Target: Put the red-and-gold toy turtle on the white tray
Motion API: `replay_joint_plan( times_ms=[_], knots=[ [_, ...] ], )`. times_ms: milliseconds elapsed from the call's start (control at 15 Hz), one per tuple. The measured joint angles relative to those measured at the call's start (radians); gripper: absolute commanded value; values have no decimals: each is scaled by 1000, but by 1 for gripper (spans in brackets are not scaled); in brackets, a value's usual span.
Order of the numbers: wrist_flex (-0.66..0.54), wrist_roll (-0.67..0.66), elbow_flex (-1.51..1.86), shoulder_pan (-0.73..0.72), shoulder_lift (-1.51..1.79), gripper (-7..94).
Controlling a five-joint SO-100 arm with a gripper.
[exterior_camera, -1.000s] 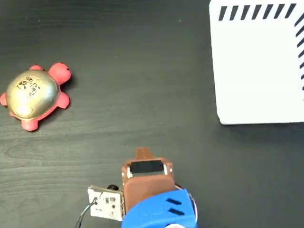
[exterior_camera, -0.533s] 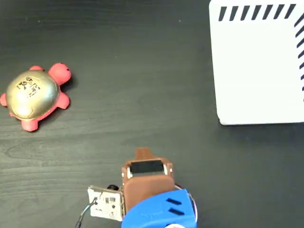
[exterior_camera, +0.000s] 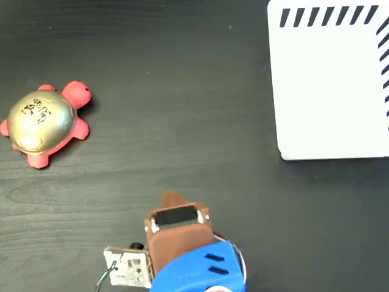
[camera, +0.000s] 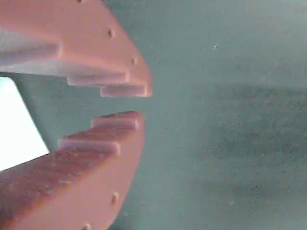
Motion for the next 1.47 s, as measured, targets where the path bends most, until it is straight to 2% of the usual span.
replay_joint_plan(
  times_ms=[133,400,600,933,1067,1333,1467],
  knots=[
    [-32,-28,0,-57,-57,0],
    [-261,-14,-35,-146,-337,0],
    [-276,-14,-247,-215,-560,0],
    [-121,-77,-749,-311,-1015,0],
    [-5,-106,-983,-330,-1204,0],
    [307,-149,-1658,-330,-1709,0],
    [382,-199,-1973,-348,-1933,0]
  ],
)
